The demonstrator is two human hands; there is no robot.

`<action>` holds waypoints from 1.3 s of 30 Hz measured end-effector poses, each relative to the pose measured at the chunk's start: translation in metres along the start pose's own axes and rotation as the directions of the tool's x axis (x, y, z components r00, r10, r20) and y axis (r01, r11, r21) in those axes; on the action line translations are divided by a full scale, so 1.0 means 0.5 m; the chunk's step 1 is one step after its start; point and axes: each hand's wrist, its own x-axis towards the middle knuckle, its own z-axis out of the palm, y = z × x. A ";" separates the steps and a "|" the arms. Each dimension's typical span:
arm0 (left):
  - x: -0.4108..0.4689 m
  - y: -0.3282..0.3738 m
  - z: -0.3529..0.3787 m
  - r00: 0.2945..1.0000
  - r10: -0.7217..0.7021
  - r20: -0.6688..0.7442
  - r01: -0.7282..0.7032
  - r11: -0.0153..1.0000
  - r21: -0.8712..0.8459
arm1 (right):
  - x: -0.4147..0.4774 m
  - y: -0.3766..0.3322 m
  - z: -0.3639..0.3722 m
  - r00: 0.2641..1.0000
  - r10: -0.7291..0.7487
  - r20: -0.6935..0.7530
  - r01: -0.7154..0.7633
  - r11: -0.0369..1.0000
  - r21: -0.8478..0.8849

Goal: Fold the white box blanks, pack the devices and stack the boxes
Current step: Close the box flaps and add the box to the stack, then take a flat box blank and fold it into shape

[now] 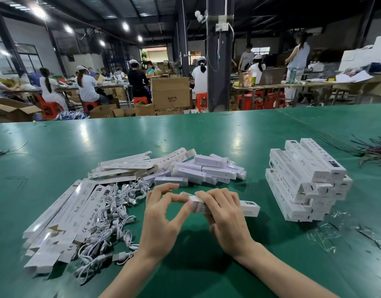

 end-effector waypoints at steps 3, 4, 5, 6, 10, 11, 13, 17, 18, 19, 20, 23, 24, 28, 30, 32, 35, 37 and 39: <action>-0.002 -0.001 0.002 0.998 -0.041 0.051 0.041 0.999 0.007 | -0.002 -0.002 0.001 1.000 -0.028 0.011 0.028 0.999 -0.021; -0.001 -0.001 0.002 0.996 -0.056 0.073 0.056 0.998 0.004 | -0.002 -0.002 0.000 1.000 -0.025 0.014 0.025 0.999 -0.027; -0.001 0.001 0.000 0.993 -0.073 0.096 0.074 0.997 -0.010 | -0.002 -0.002 0.000 1.000 -0.019 0.018 0.020 0.999 -0.034; 0.001 0.003 -0.002 0.989 -0.088 0.122 0.093 0.995 -0.035 | -0.002 -0.001 -0.001 1.000 -0.014 0.023 0.015 0.999 -0.042; 0.006 0.003 -0.008 0.966 -0.139 0.219 0.177 0.971 -0.162 | -0.001 -0.001 -0.004 0.999 0.010 0.043 -0.008 0.999 -0.042; 0.007 0.001 -0.008 0.959 -0.149 0.241 0.197 0.963 -0.186 | 0.000 0.000 -0.005 0.999 0.016 0.045 -0.014 0.999 -0.042; 0.008 -0.001 -0.007 0.948 -0.170 0.268 0.230 0.949 -0.216 | 0.001 0.000 -0.007 0.998 0.027 0.048 -0.024 0.998 -0.054; 0.008 0.001 0.000 0.943 -0.170 0.286 0.242 0.941 -0.237 | 0.001 -0.001 -0.013 0.996 0.061 0.071 -0.055 0.995 -0.083; 0.007 0.002 0.003 0.944 -0.168 0.285 0.239 0.942 -0.236 | 0.001 -0.001 -0.014 0.995 0.068 0.077 -0.060 0.994 -0.092; 0.006 0.002 0.004 0.943 -0.169 0.285 0.241 0.941 -0.240 | 0.001 -0.001 -0.014 0.994 0.072 0.085 -0.063 0.993 -0.100; 0.006 0.003 0.006 0.942 -0.173 0.286 0.247 0.937 -0.246 | 0.000 -0.002 -0.014 0.993 0.073 0.096 -0.062 0.992 -0.110; 0.005 0.002 0.011 0.938 -0.182 0.294 0.261 0.931 -0.255 | 0.001 -0.004 -0.014 0.987 0.078 0.141 -0.059 0.989 -0.138; 0.005 0.002 0.014 0.938 -0.184 0.294 0.262 0.931 -0.253 | 0.001 -0.004 -0.015 0.985 0.084 0.151 -0.062 0.987 -0.146; 0.001 0.003 0.018 0.941 -0.180 0.286 0.254 0.935 -0.249 | -0.001 -0.002 -0.017 0.981 0.105 0.163 -0.078 0.984 -0.160; -0.001 0.003 0.021 0.948 -0.179 0.262 0.244 0.939 -0.242 | -0.003 -0.002 -0.016 0.983 0.097 0.156 -0.071 0.984 -0.160; -0.003 0.003 0.024 0.959 -0.178 0.221 0.229 0.945 -0.231 | -0.003 0.000 -0.014 0.986 0.084 0.144 -0.061 0.986 -0.157; -0.005 0.001 0.023 0.980 -0.101 0.172 0.125 0.982 -0.140 | -0.003 0.000 -0.012 0.985 0.091 0.146 -0.067 0.984 -0.163; -0.005 -0.004 0.021 0.984 -0.014 0.180 0.024 0.998 -0.056 | -0.003 0.000 -0.011 0.982 0.092 0.162 -0.064 0.984 -0.168; -0.004 -0.007 0.018 0.984 0.027 0.175 -0.025 1.000 -0.016 | -0.002 -0.002 -0.013 0.981 0.086 0.173 -0.057 0.985 -0.166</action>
